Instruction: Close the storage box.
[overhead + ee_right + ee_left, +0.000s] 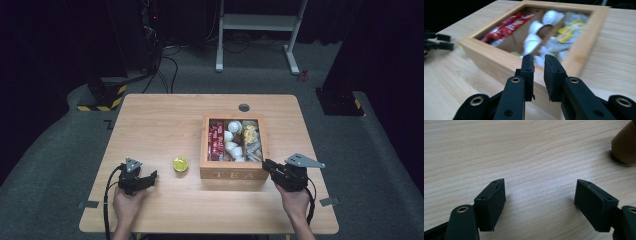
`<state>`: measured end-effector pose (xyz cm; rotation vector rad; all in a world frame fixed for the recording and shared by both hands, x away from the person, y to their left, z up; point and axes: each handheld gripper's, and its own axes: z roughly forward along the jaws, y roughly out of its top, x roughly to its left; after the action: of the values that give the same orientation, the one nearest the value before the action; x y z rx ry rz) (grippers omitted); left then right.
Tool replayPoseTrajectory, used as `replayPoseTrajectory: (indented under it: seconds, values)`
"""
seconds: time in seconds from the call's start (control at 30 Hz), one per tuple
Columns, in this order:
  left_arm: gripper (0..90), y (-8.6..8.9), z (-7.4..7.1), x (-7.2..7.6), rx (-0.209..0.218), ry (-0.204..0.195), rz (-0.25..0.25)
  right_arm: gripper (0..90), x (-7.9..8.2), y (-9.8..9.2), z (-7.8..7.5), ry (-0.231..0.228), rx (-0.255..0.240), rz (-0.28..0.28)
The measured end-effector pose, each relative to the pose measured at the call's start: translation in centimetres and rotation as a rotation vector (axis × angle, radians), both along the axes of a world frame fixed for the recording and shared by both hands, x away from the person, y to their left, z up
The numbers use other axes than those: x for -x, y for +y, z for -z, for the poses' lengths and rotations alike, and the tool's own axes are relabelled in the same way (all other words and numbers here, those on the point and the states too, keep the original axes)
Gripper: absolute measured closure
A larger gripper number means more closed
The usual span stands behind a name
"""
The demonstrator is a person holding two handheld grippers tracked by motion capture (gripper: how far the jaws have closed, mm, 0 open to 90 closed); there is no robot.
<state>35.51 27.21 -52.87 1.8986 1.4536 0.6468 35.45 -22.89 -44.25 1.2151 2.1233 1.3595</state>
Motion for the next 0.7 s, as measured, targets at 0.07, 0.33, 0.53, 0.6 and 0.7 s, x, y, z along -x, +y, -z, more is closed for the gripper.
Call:
replayPoseTrajectory:
  seconds: [0.07, 0.33, 0.53, 0.6, 0.7]
  values:
    - [25.3, 0.0, 0.0, 0.0, 0.0, 0.0, 0.0, 76.4, 0.1, -0.9, 0.1, -0.004, -0.006, 0.03]
    - [25.3, 0.0, 0.0, 0.0, -0.001, 0.0, 0.0, 73.2, 0.4, -3.4, 0.8, -0.017, -0.021, 0.128]
    - [25.3, 0.0, 0.0, 0.0, -0.003, 0.0, 0.001, 73.3, 0.8, -4.7, 1.4, -0.017, -0.03, 0.177]
    - [25.3, 0.0, 0.0, 0.0, -0.003, 0.0, 0.001, 73.3, 0.8, -4.9, 1.7, -0.013, -0.024, 0.189]
    - [25.4, 0.0, 0.0, 0.0, -0.004, -0.001, 0.001, 72.5, 0.7, -5.3, 2.3, -0.005, -0.026, 0.21]
